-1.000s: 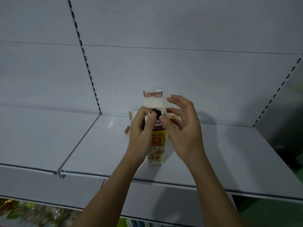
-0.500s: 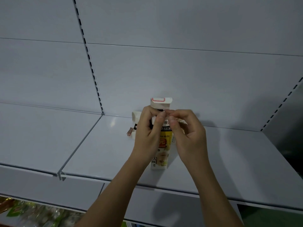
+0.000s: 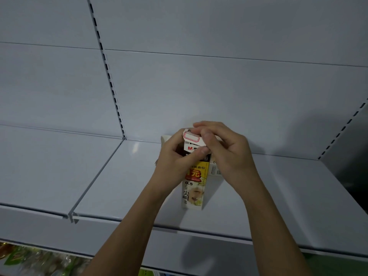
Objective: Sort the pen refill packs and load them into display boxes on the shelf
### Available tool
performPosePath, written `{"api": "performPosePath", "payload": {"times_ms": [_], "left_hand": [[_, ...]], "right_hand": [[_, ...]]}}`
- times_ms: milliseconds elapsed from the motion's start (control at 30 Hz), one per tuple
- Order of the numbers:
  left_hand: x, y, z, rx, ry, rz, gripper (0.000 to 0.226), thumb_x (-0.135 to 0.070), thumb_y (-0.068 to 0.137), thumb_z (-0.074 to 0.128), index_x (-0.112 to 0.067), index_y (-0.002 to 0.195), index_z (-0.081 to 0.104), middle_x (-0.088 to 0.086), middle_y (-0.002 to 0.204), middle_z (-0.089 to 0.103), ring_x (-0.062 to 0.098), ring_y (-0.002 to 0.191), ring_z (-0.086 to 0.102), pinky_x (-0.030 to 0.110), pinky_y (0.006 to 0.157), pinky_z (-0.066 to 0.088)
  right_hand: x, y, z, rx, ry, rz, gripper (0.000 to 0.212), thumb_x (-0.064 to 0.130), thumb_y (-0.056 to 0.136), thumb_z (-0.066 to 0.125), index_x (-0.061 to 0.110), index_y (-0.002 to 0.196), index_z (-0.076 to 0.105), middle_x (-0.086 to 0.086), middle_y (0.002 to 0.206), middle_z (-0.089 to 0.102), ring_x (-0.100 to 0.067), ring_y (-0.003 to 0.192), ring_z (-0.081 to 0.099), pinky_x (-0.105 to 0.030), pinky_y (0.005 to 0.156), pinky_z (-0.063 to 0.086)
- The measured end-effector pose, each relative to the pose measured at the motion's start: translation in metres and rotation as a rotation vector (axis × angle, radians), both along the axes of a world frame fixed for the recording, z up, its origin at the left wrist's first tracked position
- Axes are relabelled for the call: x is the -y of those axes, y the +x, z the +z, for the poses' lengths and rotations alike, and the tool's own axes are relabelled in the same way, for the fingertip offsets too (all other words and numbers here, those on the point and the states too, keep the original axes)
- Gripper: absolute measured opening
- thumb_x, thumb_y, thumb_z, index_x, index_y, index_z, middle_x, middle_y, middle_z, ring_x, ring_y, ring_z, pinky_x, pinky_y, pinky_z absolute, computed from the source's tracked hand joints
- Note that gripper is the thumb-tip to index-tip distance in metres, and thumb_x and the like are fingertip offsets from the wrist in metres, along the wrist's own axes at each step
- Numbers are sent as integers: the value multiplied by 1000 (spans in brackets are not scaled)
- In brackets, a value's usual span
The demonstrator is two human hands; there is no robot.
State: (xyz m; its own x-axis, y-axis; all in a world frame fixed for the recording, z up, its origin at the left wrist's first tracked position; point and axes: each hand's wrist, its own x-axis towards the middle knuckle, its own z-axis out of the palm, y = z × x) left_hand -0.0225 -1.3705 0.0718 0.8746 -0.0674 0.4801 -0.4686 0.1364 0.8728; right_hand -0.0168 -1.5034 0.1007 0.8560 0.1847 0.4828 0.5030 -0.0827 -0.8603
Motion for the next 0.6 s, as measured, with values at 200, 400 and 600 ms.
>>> {"api": "performPosePath", "payload": {"times_ms": [200, 400, 600], "left_hand": [[3, -5, -13, -45, -187, 33, 33, -8, 83, 72, -27, 105, 57, 5, 97, 71, 24, 86, 69, 35, 72, 57], [3, -4, -11, -39, -208, 46, 25, -9, 81, 69, -15, 98, 52, 4, 93, 72, 22, 84, 70, 32, 70, 56], [-2, -1, -11, 2, -189, -13, 23, -6, 83, 68, -10, 98, 51, 9, 96, 71, 23, 86, 69, 30, 70, 56]], "right_hand": [[6, 4, -3, 6, -23, 27, 15, 11, 94, 63, 21, 96, 74, 8, 106, 72, -11, 105, 66, -26, 82, 57], [8, 4, -3, 18, -35, 13, 14, 7, 91, 66, 14, 99, 75, 5, 106, 74, -10, 104, 68, -25, 83, 57], [5, 6, -4, 65, -18, -42, 15, 12, 91, 67, 15, 104, 75, 6, 103, 74, -9, 99, 69, -19, 76, 56]]}}
